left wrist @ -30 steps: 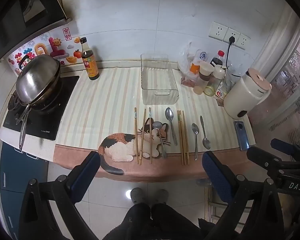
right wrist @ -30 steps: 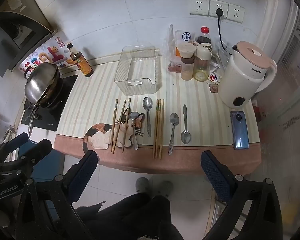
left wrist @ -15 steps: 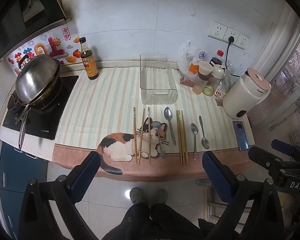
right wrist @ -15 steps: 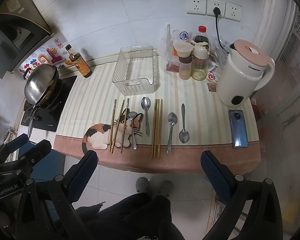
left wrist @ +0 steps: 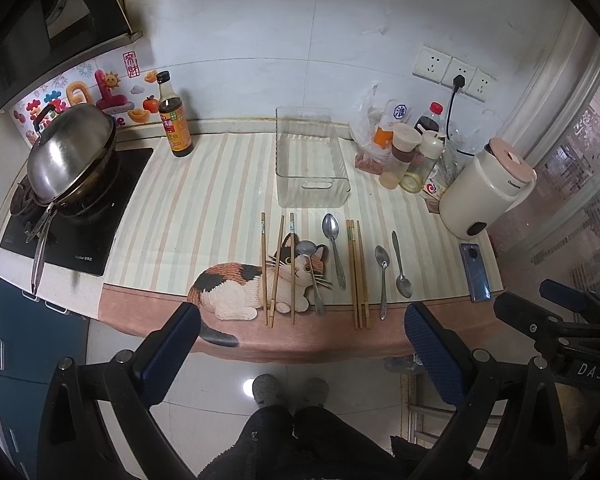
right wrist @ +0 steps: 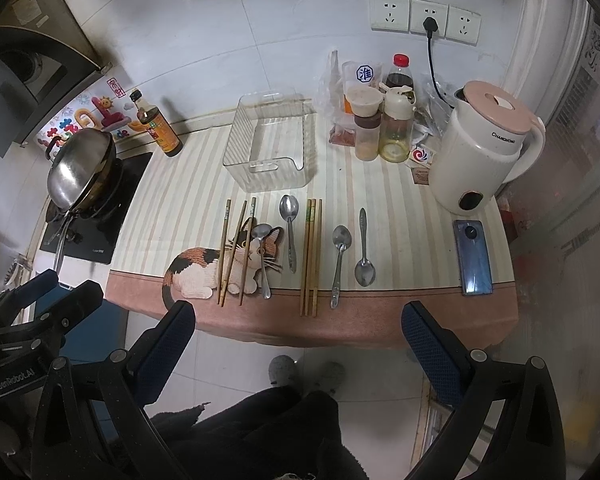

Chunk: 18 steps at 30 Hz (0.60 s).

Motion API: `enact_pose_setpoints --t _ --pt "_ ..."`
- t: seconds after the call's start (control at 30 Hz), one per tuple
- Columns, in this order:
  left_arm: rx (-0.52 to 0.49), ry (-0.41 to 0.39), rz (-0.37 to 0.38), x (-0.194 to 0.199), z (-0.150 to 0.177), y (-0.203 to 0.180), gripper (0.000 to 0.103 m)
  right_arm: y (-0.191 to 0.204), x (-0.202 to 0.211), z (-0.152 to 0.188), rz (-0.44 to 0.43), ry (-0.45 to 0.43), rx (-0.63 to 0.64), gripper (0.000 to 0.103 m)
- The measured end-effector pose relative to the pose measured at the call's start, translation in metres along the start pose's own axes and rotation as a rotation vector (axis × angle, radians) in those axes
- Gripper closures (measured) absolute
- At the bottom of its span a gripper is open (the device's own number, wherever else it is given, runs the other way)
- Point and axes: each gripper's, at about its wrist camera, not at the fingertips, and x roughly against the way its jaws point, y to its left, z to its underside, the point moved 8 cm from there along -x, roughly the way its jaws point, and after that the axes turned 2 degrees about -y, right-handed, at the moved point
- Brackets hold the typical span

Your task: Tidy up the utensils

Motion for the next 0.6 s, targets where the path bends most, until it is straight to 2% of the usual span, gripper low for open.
enact_pose_setpoints --t 0.6 --pt "0.005 -0.004 0.002 0.0028 0.0036 0.0015 0.000 0.0005 0.0033 0.0016 0.003 -0.001 0.005 0.000"
